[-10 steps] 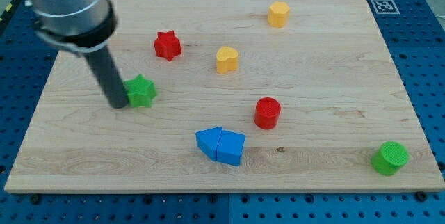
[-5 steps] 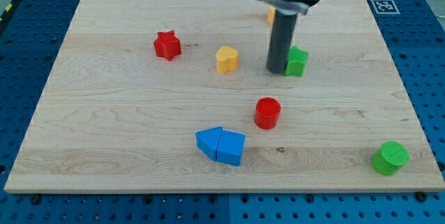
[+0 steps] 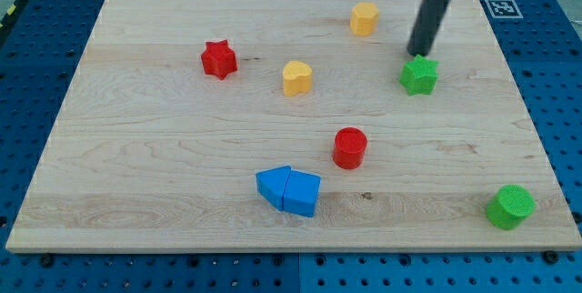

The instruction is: Move the green star to the left of the green circle

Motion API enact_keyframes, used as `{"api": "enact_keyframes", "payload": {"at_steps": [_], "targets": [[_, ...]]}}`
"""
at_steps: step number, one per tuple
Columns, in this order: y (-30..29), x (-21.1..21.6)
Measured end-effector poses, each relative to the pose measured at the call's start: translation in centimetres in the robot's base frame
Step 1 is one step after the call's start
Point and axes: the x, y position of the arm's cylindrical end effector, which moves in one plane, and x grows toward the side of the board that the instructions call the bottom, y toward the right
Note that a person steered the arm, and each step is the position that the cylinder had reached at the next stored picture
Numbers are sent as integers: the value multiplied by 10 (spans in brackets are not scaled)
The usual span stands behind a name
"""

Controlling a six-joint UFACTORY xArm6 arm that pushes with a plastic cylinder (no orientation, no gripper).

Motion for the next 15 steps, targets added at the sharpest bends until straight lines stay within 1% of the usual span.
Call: {"api": "enact_keyframes", "payload": {"at_steps": [1, 2, 3, 5, 6, 7, 9, 10, 11, 13, 15], "targets": [[-7, 20], [12, 51], [29, 72], [85, 133], [90, 122], [81, 111], [25, 138], [10, 143], [10, 148], [-1, 184], [-1, 190]]}}
